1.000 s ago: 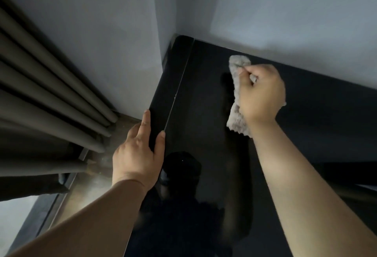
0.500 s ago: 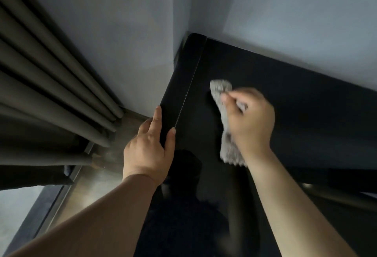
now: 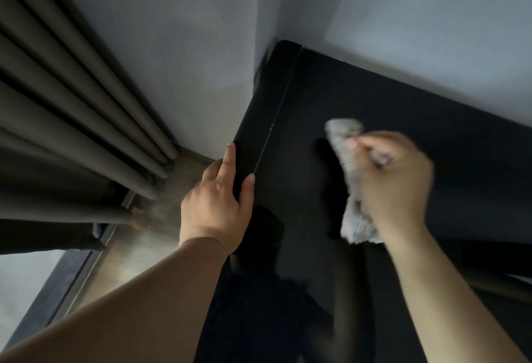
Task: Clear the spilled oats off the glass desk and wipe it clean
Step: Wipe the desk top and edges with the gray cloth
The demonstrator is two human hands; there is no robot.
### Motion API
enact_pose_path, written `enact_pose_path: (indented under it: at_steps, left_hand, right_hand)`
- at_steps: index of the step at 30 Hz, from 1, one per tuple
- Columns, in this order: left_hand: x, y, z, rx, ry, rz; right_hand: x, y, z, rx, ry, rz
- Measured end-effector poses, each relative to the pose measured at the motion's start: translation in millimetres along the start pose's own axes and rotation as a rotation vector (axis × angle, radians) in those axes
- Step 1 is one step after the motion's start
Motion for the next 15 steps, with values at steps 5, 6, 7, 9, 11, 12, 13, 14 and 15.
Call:
enact_pose_path:
  at_steps: [5, 6, 7, 9, 11, 12, 13, 14, 15]
  left_hand:
    - [0, 1, 0, -0.017, 0.002, 0.001]
    - [0, 1, 0, -0.018, 0.002, 0.001]
    - [0, 1, -1, -0.015, 0.002, 0.001]
    - [0, 1, -1, -0.011, 0.004, 0.002]
    - [0, 2, 0, -0.011, 0.01, 0.007]
    - [0, 2, -1, -0.012, 0.012, 0.008]
    - [-1, 2, -1, -0.012, 0.016, 0.009]
    - [-1, 2, -1, -0.013, 0.02, 0.011]
    - [-1, 2, -1, -0.015, 0.022, 0.016]
  right_hand:
    - [-6, 19, 24, 0.156, 0.271, 0.136]
    - [1, 25, 13, 0.131, 0.244, 0.132]
    - [10, 29, 1, 0.095, 0.196, 0.117]
    - [32, 27, -16, 0.046, 0.077, 0.045]
    - [53, 21, -23, -0.019, -0.027, -0.106]
    - [60, 16, -25, -0.074, -0.063, -0.222]
    - [61, 9, -24, -0.126, -0.085, -0.331]
    - [55, 2, -19, -0.166, -0.081, -0.379]
    - [44, -7, -9, -0.177, -0.05, -0.341]
Point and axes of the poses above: each hand's wrist, its own x-axis away from the middle knuckle, its own y-axis out of the palm, z = x × y, the point moved 5 cm from there along -x, towards the middle knuckle, and after that the axes turned 12 degrees about x, right-handed, at the moved point
